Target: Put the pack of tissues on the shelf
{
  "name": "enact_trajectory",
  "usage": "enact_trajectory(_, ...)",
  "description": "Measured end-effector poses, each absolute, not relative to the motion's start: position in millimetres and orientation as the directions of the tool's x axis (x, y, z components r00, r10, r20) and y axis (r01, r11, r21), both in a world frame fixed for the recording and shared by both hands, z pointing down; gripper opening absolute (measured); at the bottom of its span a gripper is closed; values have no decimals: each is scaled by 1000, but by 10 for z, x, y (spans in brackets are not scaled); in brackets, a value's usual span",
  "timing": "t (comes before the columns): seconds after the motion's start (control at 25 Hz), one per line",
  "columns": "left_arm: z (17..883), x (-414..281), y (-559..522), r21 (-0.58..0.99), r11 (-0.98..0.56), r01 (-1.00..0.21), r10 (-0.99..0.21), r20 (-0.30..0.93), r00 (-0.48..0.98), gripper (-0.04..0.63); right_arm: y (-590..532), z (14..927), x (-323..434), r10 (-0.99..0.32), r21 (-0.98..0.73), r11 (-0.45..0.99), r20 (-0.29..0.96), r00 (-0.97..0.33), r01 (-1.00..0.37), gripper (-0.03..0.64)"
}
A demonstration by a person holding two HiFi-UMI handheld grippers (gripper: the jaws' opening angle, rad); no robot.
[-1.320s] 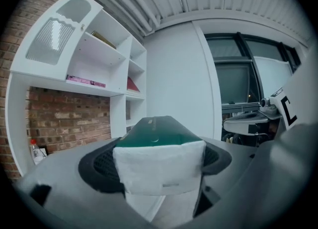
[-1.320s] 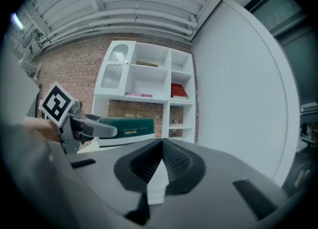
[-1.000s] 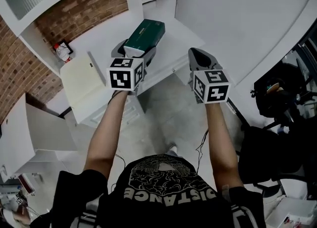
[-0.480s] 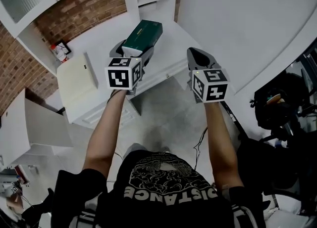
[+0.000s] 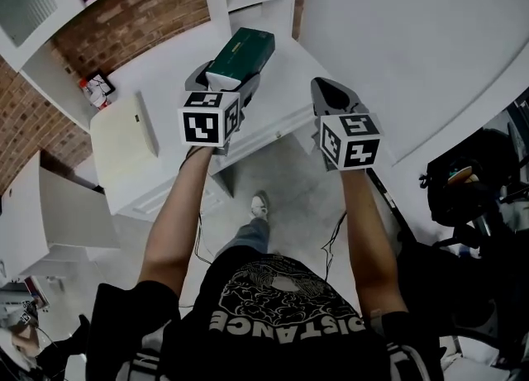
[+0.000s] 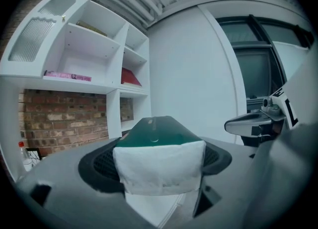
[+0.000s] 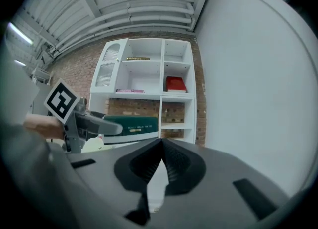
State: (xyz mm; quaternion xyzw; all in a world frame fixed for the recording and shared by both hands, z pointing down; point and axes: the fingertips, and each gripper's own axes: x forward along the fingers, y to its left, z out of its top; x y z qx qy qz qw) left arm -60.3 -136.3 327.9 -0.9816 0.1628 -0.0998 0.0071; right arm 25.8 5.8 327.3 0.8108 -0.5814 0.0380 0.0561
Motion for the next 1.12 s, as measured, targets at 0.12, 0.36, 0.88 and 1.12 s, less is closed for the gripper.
enact_trajectory(0.12, 3312, -417, -1544, -43, -947, -319, -321, 192, 927, 431, -136, 3285, 429, -941, 54, -310, 129, 314, -949, 3)
enact_trajectory(0.36, 3381, 42, -2061, -39, -948, -315, -316, 198, 928, 431, -668, 3310, 849, -940, 58, -308, 136, 313, -950, 5)
enact_trajectory(0.88, 3257, 1198, -3096, -46, -969, -244, -248, 192, 950, 431, -1791, 3168, 1829, -921, 80, -349, 155, 357, -934, 5)
enact_trajectory(1.12, 3197, 1459, -3332, -40, -975, -220, -223, 177, 958, 431, -2130, 3108, 2039, -918, 101, -350, 160, 362, -931, 3)
